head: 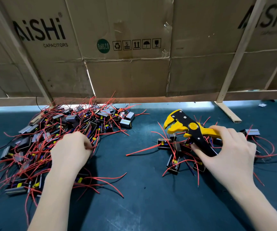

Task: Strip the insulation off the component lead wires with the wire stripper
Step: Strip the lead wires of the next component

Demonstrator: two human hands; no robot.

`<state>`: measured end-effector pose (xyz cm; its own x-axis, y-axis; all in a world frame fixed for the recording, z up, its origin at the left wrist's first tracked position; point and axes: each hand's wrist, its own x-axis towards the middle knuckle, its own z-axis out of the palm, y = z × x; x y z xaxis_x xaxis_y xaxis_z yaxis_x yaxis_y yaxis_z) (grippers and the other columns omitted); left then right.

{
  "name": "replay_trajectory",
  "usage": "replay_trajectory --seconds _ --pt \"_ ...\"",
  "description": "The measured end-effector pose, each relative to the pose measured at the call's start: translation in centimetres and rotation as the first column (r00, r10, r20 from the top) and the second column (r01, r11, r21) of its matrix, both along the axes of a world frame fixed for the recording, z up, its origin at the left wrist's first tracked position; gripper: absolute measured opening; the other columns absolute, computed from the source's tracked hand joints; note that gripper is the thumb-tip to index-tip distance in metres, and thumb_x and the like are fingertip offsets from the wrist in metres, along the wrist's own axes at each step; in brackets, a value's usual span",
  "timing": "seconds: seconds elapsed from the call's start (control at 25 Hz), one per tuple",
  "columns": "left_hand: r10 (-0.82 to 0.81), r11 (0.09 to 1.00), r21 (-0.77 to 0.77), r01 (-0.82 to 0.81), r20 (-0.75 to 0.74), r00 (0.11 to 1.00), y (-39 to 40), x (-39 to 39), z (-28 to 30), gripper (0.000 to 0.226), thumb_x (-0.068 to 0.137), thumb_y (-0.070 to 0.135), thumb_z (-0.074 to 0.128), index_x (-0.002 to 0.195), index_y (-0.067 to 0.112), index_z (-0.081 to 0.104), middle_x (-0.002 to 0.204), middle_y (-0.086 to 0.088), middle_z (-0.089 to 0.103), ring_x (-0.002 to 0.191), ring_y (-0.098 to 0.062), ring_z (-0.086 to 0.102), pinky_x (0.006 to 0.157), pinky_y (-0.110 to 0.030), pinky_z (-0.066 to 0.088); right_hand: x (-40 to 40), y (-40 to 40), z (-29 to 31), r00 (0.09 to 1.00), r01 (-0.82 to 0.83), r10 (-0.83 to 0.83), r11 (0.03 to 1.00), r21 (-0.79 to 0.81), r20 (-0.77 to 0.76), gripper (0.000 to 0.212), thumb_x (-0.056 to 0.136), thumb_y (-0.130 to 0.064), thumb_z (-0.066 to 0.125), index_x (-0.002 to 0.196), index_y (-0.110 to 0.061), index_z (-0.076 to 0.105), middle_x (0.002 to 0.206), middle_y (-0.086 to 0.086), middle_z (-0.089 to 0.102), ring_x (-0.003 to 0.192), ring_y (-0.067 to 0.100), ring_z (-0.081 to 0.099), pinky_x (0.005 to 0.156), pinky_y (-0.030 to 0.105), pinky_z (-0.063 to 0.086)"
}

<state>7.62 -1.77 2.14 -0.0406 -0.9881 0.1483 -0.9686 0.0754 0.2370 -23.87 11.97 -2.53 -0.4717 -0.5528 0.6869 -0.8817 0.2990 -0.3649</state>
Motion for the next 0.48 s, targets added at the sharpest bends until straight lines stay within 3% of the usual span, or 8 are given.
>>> replay_trajectory --seconds 0.08,0.2,0.36,0.48 --pt "0.001 0.976 -0.217 -0.027 -0.12 0.993 -0.1 0.0 0.0 0.007 0.084 0.021 0.073 0.086 0.025 0.078 0.093 -0.008 0.072 0.094 -0.037 0.063 0.071 -0.038 0.051 0.0 0.0 0.0 1.0 0.004 -0.004 1.0 0.0 -0.001 0.058 0.065 -0.058 0.068 0.107 -0.019 0.066 0.089 0.0 0.063 0.087 0.031 0.057 0.078 0.041 0.033" --pt "-0.135 0.841 -0.538 -0.049 -0.298 0.945 -0.4 0.1 0.2 0.012 0.088 0.017 0.071 0.095 0.01 0.078 0.101 -0.011 0.07 0.101 -0.037 0.059 0.079 -0.04 0.046 0.0 0.0 0.0 1.0 0.002 -0.002 1.0 0.006 0.0 0.058 0.064 -0.058 0.068 0.107 -0.018 0.066 0.089 0.0 0.063 0.087 0.032 0.057 0.078 0.041 0.033" --pt "-0.286 0.703 -0.685 -0.192 -0.519 0.805 -0.5 -0.2 0.2 0.018 0.096 0.02 0.059 0.101 0.007 0.071 0.096 -0.01 0.072 0.092 -0.028 0.063 0.085 -0.032 0.043 0.0 0.0 0.0 1.0 0.001 -0.001 1.0 0.007 0.001 0.058 0.064 -0.057 0.068 0.107 -0.018 0.066 0.089 0.0 0.063 0.087 0.031 0.057 0.079 0.041 0.034" --pt "-0.449 0.617 -0.765 -0.182 -0.533 0.718 -0.1 -1.0 0.1 0.022 0.1 0.02 0.054 0.104 0.004 0.068 0.096 -0.009 0.072 0.09 -0.022 0.067 0.088 -0.033 0.05 0.1 0.0 0.1 1.0 -0.002 0.002 1.0 0.003 0.007 0.057 0.065 -0.058 0.068 0.106 -0.018 0.066 0.089 0.0 0.063 0.087 0.031 0.057 0.079 0.042 0.034"
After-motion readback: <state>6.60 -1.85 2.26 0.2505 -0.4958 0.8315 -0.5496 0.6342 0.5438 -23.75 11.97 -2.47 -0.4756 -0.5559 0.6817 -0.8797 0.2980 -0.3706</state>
